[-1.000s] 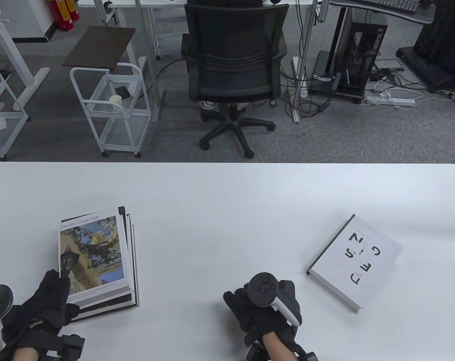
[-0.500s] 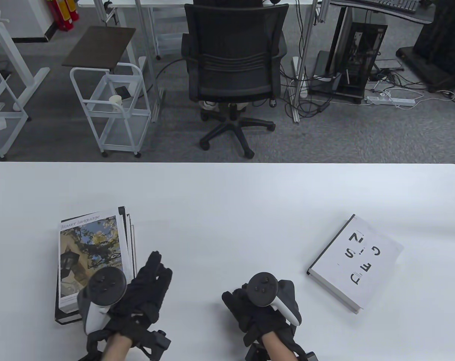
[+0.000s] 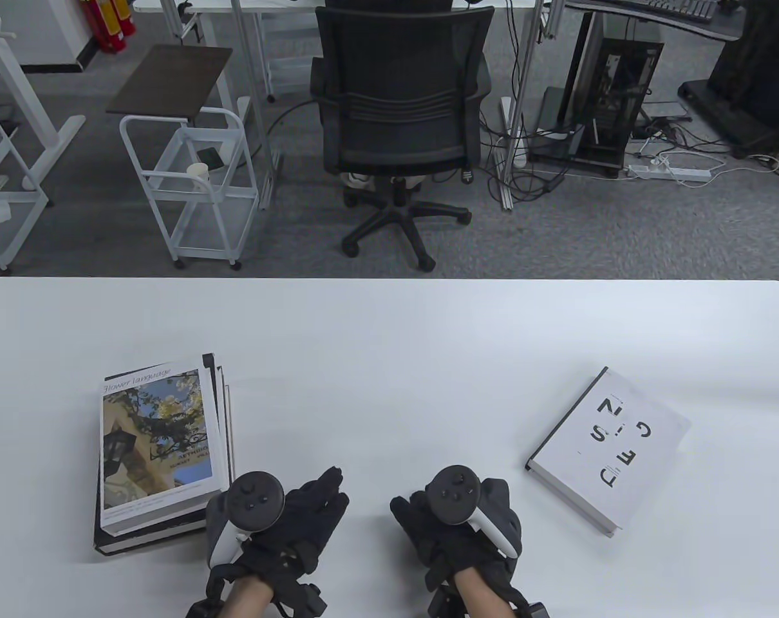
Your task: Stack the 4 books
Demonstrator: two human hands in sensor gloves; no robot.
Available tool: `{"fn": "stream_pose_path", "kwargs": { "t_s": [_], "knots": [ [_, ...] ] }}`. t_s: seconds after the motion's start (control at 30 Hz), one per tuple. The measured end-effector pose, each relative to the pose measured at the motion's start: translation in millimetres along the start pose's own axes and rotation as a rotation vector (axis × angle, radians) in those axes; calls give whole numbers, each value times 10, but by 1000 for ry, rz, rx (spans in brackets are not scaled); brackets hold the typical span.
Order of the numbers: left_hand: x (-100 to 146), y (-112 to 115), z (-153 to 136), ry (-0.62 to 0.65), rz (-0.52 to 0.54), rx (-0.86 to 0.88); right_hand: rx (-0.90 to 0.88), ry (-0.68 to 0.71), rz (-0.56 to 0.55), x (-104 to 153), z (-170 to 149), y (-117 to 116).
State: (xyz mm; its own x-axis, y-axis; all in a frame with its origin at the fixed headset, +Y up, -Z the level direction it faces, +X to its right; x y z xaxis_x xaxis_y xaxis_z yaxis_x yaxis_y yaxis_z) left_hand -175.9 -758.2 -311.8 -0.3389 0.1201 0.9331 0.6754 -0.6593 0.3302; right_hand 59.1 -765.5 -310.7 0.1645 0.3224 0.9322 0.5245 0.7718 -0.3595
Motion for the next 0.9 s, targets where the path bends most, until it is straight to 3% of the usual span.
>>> {"fn": "stream_pose_path", "kwargs": {
  "t_s": [0.1, 0.27, 0.4, 0.5, 0.67, 0.9],
  "knots": [
    [-13, 35, -20, -4, -26, -7, 60, 19, -2, 26, 27, 15],
    [-32, 54, -33, -7, -44, 3, 98, -6, -176, 121, -42, 381],
    [-31, 52, -23, -3, -53, 50, 240, -141, -283, 157, -380, 765],
    [-23, 71, 42, 14, -61, 65, 250, -292, -355, 165, -852, 1019],
    [-19, 121, 111, 34, -77, 19, 328, -546, -296, 228, -1556, 1150],
    [-19, 134, 109, 27, -93, 18, 310, -656, -224, 330, -1903, 1086]
  ]
}}
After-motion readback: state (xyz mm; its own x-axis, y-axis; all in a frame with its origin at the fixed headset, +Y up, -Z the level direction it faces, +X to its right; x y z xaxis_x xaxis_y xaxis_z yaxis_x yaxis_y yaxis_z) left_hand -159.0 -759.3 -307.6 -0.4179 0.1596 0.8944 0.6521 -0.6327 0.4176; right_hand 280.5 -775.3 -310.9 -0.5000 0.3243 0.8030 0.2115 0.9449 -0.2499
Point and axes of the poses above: the tracker on the back of each hand, its own z axis roughly to the thumb side, its own x axis roughly from the fingertips to the wrist, y = z × x, the point moved 4 cm from there along -x, roughly from the wrist to the fingertips, and after that the axes turned 4 degrees about -x, right-handed, at the moved point
